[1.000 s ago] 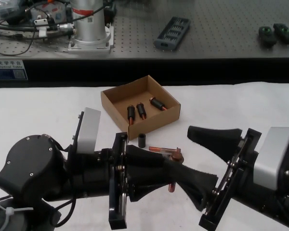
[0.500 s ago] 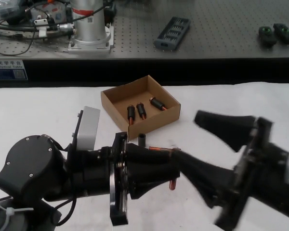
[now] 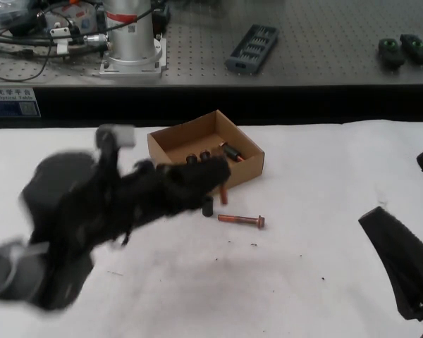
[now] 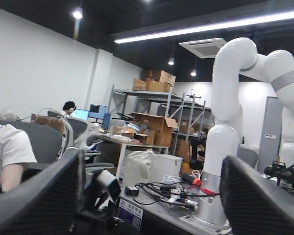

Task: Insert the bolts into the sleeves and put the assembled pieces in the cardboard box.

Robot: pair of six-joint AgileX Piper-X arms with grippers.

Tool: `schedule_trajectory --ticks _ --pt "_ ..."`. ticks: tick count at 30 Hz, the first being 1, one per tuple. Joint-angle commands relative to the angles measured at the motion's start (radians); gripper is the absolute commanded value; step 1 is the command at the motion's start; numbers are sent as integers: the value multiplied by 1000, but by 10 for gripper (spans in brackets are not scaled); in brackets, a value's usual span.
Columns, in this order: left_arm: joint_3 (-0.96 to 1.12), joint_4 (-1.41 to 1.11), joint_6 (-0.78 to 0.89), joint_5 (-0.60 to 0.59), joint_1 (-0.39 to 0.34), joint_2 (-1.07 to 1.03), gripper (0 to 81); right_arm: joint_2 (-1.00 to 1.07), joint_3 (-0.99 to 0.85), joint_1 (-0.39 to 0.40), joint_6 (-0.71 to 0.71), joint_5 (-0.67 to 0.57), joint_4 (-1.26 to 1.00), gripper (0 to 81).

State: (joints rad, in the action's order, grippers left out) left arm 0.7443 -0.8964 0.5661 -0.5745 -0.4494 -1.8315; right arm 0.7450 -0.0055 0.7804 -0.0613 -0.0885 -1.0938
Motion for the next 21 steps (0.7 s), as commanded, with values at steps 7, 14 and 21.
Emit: schedule_trajectory --ticks 7,14,21 --pt "551 896 -350 455 2 -20 6 -1 1 -4 41 143 -48 580" --pt "936 1266 -368 486 16 -188 6 -1 1 -4 41 143 -48 580" --pt "1138 1435 -366 485 16 -370 6 -1 1 -4 41 143 -48 580"
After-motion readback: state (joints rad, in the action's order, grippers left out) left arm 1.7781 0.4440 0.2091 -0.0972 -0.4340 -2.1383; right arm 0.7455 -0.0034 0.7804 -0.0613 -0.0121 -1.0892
